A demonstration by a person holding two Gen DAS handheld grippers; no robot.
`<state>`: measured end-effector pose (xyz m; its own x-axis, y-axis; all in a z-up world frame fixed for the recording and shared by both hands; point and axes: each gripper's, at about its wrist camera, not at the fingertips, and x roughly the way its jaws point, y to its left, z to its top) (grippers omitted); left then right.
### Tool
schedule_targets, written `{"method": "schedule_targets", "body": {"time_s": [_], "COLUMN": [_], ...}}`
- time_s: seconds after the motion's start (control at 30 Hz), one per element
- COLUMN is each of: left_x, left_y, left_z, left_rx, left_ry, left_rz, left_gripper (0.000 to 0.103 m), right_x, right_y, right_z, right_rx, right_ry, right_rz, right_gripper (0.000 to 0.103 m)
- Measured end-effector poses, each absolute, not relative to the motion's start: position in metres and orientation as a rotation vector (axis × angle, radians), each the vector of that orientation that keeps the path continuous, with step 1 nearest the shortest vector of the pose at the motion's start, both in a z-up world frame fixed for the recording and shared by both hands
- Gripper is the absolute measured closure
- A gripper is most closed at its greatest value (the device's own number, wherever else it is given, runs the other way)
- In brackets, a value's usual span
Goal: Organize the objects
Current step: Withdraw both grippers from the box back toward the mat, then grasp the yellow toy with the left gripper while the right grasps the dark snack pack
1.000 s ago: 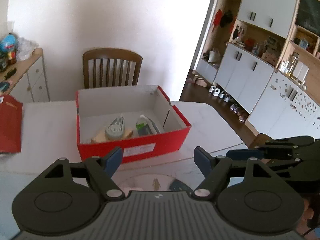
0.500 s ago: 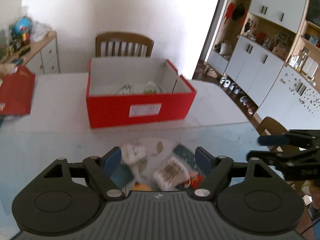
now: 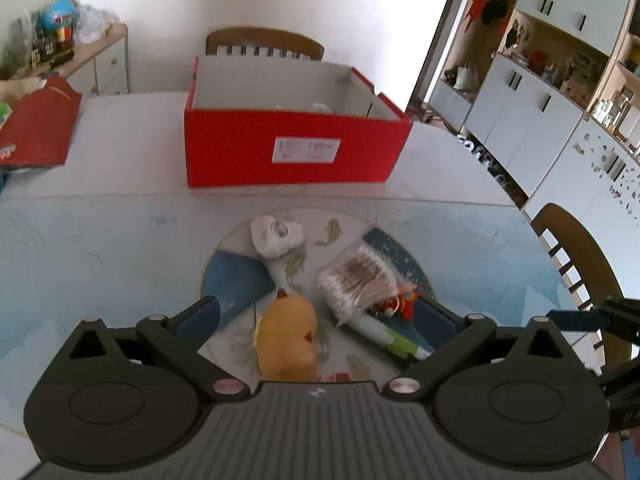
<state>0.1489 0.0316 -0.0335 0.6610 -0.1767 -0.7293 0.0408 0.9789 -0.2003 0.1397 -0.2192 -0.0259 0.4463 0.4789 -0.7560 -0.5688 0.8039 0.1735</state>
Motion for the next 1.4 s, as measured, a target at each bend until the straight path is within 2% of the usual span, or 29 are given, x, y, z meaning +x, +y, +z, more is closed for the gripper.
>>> {"method": "schedule_targets", "body": {"time_s": [0.5,1.3,1.4], "left_x": [0.168,0.2,0.197], "left_y": [0.046,0.049,0.045], "left_z": [-0.085,-0.121,-0.123], "left_rx": [-0.114,0.006,0.055], "left_ry": [0.913,0.995,0.98], "left_rz": [-0.089,-0.17,-0.173], "left_gripper": [0.0,0.0,0.0], "right_x": [0.138,0.152,0.151], "right_y": [-0.198,-0.16,-0.158], "right_z": [-0.067,-0.088,-0.09], "right_rx": [-0.015,0.071,0.062], "right_ry": [1.085,1.117,1.125], "right_rz": [0.538,0.326,0.317], "right_gripper": [0.022,0.023,0.027]}}
